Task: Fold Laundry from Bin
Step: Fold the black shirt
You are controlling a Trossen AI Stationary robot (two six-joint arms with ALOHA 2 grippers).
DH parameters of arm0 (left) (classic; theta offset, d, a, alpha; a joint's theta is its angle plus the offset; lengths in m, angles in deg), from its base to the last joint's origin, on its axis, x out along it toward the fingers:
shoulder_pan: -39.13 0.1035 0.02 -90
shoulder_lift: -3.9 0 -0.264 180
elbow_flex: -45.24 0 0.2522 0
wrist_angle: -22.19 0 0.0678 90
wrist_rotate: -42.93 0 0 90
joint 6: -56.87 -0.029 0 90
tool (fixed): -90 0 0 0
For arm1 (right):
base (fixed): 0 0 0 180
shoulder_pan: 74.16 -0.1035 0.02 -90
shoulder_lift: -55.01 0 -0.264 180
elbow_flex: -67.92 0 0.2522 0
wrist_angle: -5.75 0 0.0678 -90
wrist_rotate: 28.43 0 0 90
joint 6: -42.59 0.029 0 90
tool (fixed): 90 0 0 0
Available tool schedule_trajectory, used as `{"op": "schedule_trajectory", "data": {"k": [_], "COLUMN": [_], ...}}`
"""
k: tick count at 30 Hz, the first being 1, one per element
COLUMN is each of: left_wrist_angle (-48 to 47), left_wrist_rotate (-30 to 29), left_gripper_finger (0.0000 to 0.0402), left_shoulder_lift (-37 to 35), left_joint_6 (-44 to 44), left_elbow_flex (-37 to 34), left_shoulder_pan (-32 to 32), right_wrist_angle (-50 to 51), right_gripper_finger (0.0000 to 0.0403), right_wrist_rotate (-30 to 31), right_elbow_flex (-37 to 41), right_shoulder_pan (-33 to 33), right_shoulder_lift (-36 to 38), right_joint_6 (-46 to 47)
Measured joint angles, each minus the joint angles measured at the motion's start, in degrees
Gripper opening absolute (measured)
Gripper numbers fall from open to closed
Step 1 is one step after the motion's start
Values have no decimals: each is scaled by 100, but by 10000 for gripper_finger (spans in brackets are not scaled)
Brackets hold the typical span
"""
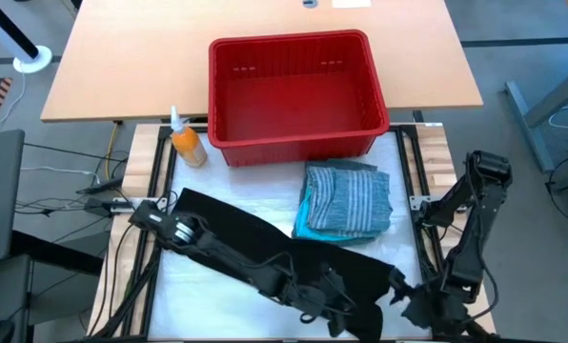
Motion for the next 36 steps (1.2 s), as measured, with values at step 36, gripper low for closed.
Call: {"op": "schedule_trajectory", "data": {"k": [36], "left_wrist_angle": [-2543], "left_wrist_rotate": [266], "left_gripper_finger": [109], "left_shoulder_lift": [691], "left_joint_6": [1182], "left_elbow_flex": [741], "left_shoulder_pan": [435], "right_wrist_angle": [-1075], "right_gripper_finger": [223], "right_wrist_rotate": [64], "right_elbow_flex": [867], "right_shoulder_pan": [1476], "right_shoulder_lift": [-1044], "right_joint_6": [-1748]}}
